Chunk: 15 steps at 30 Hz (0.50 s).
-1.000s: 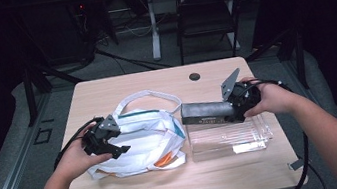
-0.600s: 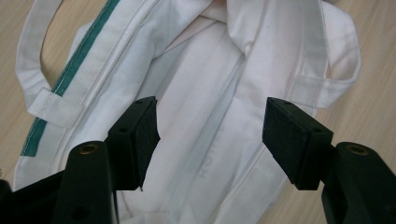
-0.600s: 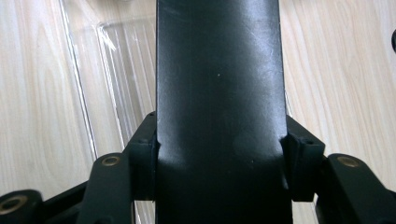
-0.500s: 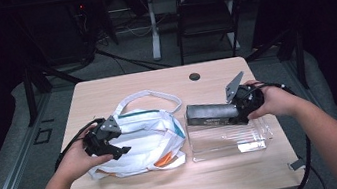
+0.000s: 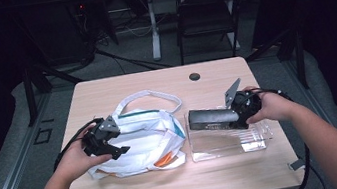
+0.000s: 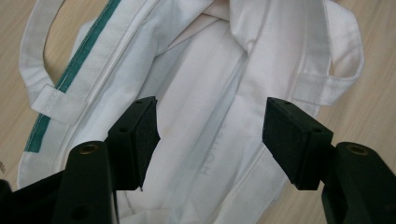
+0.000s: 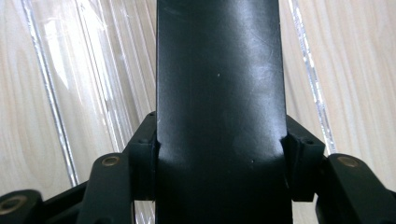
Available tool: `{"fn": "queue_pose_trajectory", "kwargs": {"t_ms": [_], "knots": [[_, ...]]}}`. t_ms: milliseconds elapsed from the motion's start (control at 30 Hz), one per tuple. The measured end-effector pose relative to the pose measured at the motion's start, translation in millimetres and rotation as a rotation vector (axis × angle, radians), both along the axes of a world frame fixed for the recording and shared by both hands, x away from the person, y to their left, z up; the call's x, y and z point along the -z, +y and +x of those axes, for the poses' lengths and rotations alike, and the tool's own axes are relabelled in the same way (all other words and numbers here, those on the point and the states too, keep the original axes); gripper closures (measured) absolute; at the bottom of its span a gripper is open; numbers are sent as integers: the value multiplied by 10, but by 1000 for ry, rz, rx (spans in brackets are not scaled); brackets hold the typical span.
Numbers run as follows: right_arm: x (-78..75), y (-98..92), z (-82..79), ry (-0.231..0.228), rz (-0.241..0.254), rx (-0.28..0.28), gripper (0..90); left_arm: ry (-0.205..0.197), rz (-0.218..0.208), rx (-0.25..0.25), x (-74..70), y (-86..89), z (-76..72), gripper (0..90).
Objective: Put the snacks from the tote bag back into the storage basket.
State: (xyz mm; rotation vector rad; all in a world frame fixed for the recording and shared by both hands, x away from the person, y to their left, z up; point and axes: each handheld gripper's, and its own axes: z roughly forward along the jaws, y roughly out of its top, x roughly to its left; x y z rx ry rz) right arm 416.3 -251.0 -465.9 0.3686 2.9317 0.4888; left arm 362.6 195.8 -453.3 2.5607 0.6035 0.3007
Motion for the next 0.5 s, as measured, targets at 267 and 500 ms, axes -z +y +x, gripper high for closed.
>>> {"fn": "queue_pose_trajectory", "kwargs": {"t_ms": [267, 500], "knots": [[114, 36, 48, 0, -39, 8, 422, 1, 6, 1, 12, -3, 11, 361], [188, 105, 75, -4, -63, -1, 422, -5, 10, -6, 12, 23, 14, 361]]}}
